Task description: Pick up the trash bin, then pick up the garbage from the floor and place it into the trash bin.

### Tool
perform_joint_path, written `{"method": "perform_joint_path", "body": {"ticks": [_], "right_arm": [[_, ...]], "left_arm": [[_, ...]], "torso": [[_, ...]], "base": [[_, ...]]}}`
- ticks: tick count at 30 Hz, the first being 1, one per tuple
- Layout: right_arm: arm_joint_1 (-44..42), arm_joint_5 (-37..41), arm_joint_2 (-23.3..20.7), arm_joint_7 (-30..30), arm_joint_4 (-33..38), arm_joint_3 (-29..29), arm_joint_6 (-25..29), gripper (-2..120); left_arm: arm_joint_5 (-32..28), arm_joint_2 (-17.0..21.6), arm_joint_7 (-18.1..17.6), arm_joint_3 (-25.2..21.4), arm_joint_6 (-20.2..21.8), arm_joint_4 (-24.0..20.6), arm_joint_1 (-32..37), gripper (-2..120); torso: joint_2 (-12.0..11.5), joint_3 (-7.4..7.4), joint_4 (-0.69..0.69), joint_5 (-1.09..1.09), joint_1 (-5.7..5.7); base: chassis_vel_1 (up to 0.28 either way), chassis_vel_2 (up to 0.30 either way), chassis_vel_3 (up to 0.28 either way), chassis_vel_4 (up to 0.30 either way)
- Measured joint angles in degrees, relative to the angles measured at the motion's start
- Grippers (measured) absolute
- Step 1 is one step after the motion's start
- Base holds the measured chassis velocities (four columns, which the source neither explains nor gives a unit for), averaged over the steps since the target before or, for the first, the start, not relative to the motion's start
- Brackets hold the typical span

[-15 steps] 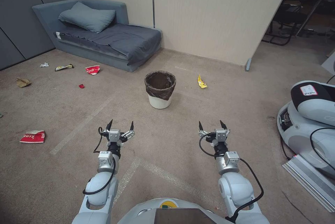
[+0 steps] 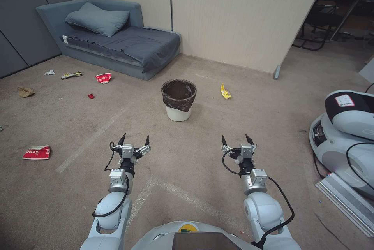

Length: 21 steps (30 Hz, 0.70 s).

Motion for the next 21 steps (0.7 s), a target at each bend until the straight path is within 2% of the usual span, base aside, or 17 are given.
{"method": "perform_joint_path", "body": {"ticks": [21], "right_arm": [[0.0, 0.0, 0.0, 0.0, 0.0, 0.0, 0.0, 100]], "left_arm": [[0.0, 0.0, 0.0, 0.0, 0.0, 0.0, 0.0, 100]], "torso": [[0.0, 0.00, 0.00, 0.00, 0.00]], "base": [[0.000, 0.000, 0.000, 0.000]]}}
